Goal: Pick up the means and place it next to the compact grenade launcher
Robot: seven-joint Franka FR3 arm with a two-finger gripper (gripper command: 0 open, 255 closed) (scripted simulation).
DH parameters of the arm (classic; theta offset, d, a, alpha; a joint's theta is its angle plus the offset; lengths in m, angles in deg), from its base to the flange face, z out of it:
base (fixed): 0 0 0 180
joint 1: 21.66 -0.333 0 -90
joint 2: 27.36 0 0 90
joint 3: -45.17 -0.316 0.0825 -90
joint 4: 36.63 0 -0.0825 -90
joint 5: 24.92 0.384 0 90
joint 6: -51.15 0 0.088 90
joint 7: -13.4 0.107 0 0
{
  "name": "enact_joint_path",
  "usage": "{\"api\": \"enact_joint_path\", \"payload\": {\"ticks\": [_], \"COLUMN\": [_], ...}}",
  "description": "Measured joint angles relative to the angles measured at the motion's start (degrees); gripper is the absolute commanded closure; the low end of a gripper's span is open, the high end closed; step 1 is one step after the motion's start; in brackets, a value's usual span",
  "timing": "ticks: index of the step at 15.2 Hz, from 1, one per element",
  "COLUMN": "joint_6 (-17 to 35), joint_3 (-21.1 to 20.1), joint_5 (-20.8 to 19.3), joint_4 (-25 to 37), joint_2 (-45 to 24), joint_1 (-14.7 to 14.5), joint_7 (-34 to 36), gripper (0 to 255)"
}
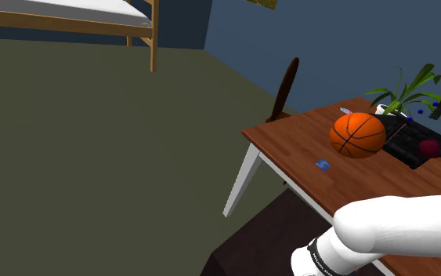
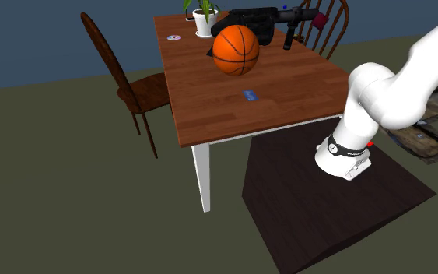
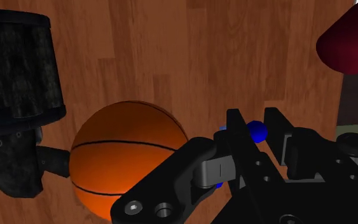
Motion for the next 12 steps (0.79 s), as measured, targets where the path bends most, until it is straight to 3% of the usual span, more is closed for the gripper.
{"api": "enact_joint_path", "payload": {"ticks": [8, 12], "joint_6": [-0.1, 0.1], "joint_3": [7.5, 13.2], "joint_5": [-4.6, -6.3], "joint_4": [2.6, 6.3], "joint_2": [2.0, 1.1], "joint_1": [2.1, 1.7], "joint_7": [-10.4, -16.7], "gripper": [255, 255]}}
